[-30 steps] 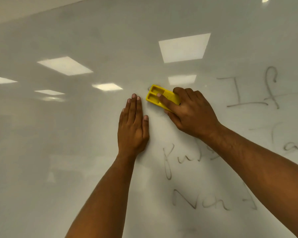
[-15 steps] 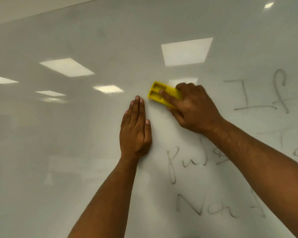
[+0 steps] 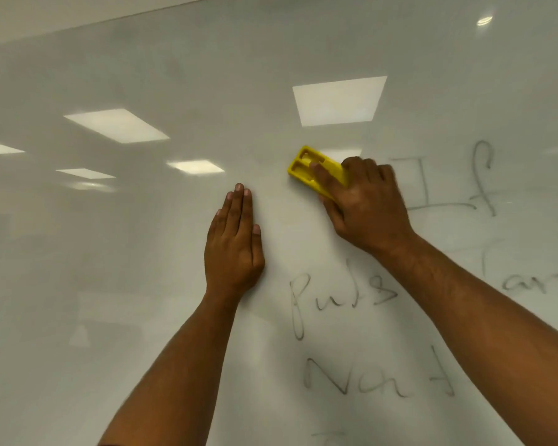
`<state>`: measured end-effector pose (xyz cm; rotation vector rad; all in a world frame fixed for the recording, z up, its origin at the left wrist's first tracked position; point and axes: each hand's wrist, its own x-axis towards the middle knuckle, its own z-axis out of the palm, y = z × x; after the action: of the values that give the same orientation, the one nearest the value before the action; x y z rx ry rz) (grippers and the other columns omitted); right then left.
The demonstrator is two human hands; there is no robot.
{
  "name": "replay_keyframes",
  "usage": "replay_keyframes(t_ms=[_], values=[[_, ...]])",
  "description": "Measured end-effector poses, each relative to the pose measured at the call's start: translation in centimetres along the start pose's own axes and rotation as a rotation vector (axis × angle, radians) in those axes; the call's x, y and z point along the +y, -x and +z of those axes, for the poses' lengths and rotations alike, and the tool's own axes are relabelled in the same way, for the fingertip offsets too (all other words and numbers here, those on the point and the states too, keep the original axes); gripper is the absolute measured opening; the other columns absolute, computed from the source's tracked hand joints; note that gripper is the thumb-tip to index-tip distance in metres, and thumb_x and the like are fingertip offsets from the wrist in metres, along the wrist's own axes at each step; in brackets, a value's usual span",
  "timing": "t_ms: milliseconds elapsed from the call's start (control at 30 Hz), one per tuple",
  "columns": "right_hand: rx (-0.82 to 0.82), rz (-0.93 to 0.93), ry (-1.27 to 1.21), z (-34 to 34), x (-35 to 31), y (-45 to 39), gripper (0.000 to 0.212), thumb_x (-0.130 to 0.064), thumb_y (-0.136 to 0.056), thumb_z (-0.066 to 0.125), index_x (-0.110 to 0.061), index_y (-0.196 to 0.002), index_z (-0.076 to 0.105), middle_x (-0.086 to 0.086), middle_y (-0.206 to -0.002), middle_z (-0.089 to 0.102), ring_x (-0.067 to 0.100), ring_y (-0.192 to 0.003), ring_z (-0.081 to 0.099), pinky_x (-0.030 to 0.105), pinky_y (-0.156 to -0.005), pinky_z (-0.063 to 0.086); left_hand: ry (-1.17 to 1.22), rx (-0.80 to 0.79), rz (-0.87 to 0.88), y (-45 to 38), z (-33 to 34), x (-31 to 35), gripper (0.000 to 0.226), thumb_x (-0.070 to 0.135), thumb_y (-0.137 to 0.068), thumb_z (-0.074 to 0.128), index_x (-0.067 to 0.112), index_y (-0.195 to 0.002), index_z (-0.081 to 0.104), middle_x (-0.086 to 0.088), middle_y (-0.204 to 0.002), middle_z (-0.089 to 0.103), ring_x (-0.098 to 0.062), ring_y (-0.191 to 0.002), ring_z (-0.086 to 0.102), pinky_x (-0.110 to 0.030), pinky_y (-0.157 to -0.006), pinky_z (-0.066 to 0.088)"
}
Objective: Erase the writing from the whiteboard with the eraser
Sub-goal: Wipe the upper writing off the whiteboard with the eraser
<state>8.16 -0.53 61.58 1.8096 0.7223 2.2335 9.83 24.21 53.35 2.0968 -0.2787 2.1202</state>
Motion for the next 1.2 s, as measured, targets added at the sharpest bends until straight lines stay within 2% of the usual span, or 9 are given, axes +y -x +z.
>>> replay_keyframes(t_ms=[133, 233, 367, 500, 633, 767, 900, 1033, 1200], values=[[-0.069, -0.447, -0.013, -0.2, -0.6, 0.7, 0.047, -0.024, -0.101, 0.054, -0.024, -0.148, 0.053, 0.02, -0.114, 0.064, 0.036, -0.088, 0.059, 0.044, -0.076, 0.045, -0.003, -0.021, 0.021, -0.1, -0.7, -0.1, 0.059, 0.021, -0.106, 0.041, 0.003, -0.162, 0.033, -0.011, -0.171, 0.029, -0.025, -0.16, 0.025, -0.041, -0.129, 0.028], [-0.03, -0.061, 0.054, -0.6, 0.5, -0.2, 0.05, -0.026, -0.1, 0.053, -0.025, -0.15, 0.05, 0.019, -0.114, 0.062, 0.038, -0.088, 0.059, 0.044, -0.074, 0.041, -0.042, -0.039, 0.014, -0.2, -0.9, 0.1, 0.06, 0.021, -0.105, 0.04, 0.003, -0.162, 0.033, -0.012, -0.17, 0.029, -0.026, -0.159, 0.026, -0.044, -0.127, 0.032], [-0.058, -0.436, 0.009, -0.9, 0.4, 0.9, 0.046, -0.028, -0.101, 0.056, -0.025, -0.147, 0.054, 0.017, -0.109, 0.064, 0.035, -0.08, 0.058, 0.042, -0.069, 0.042, -0.075, -0.049, 0.001, -0.3, -1.0, 0.6, 0.062, 0.021, -0.104, 0.039, 0.003, -0.162, 0.031, -0.012, -0.171, 0.028, -0.026, -0.159, 0.025, -0.044, -0.127, 0.031], [-0.04, 0.065, 0.058, -1.8, 1.9, 0.8, 0.052, -0.033, -0.098, 0.056, -0.024, -0.149, 0.052, 0.019, -0.102, 0.06, 0.037, -0.083, 0.057, 0.043, -0.071, 0.04, -0.089, -0.081, 0.015, -0.8, -1.2, 1.6, 0.07, 0.016, -0.096, 0.041, 0.004, -0.164, 0.029, -0.011, -0.172, 0.025, -0.026, -0.16, 0.022, -0.044, -0.129, 0.028], [-0.07, -0.208, 0.081, -2.0, 1.0, 2.2, 0.05, -0.032, -0.093, 0.06, -0.017, -0.14, 0.06, 0.018, -0.097, 0.06, 0.035, -0.076, 0.056, 0.039, -0.064, 0.039, -0.082, -0.122, 0.134, -2.3, -1.2, 3.3, 0.078, 0.009, -0.086, 0.044, 0.007, -0.164, 0.031, -0.009, -0.171, 0.027, -0.026, -0.159, 0.027, -0.044, -0.128, 0.029], [-0.095, 0.172, 0.15, -3.0, 2.5, 1.6, 0.054, -0.034, -0.084, 0.063, -0.015, -0.135, 0.062, 0.019, -0.098, 0.059, 0.036, -0.076, 0.057, 0.04, -0.066, 0.041, -0.032, -0.156, 0.132, -3.3, -1.1, 5.0, 0.081, 0.001, -0.085, 0.047, 0.007, -0.164, 0.03, -0.009, -0.172, 0.025, -0.026, -0.16, 0.024, -0.043, -0.13, 0.026], [-0.128, -0.239, 0.055, -3.0, 3.2, 3.1, 0.051, -0.033, -0.084, 0.065, -0.013, -0.131, 0.064, 0.02, -0.098, 0.059, 0.035, -0.073, 0.054, 0.039, -0.063, 0.038, 0.031, -0.13, 0.117, -4.0, -1.1, 6.5, 0.072, 0.005, -0.092, 0.044, 0.006, -0.163, 0.032, -0.01, -0.171, 0.027, -0.026, -0.16, 0.024, -0.043, -0.13, 0.026], [-0.104, 0.195, 0.144, -4.0, 5.3, 3.4, 0.053, -0.036, -0.082, 0.064, -0.013, -0.13, 0.063, 0.02, -0.094, 0.057, 0.036, -0.072, 0.055, 0.039, -0.062, 0.038, 0.061, -0.116, 0.12, -4.5, -0.4, 8.7, 0.075, -0.004, -0.092, 0.049, 0.007, -0.164, 0.03, -0.01, -0.172, 0.025, -0.026, -0.16, 0.021, -0.042, -0.131, 0.023], [-0.108, -0.052, 0.189, -4.5, 6.6, 5.1, 0.052, -0.036, -0.083, 0.065, -0.011, -0.128, 0.066, 0.021, -0.091, 0.058, 0.035, -0.066, 0.054, 0.038, -0.059, 0.038, 0.147, -0.119, 0.14, -5.1, 0.7, 12.1, 0.091, -0.015, -0.076, 0.052, 0.007, -0.163, 0.033, -0.011, -0.171, 0.025, -0.027, -0.16, 0.022, -0.042, -0.131, 0.023]])
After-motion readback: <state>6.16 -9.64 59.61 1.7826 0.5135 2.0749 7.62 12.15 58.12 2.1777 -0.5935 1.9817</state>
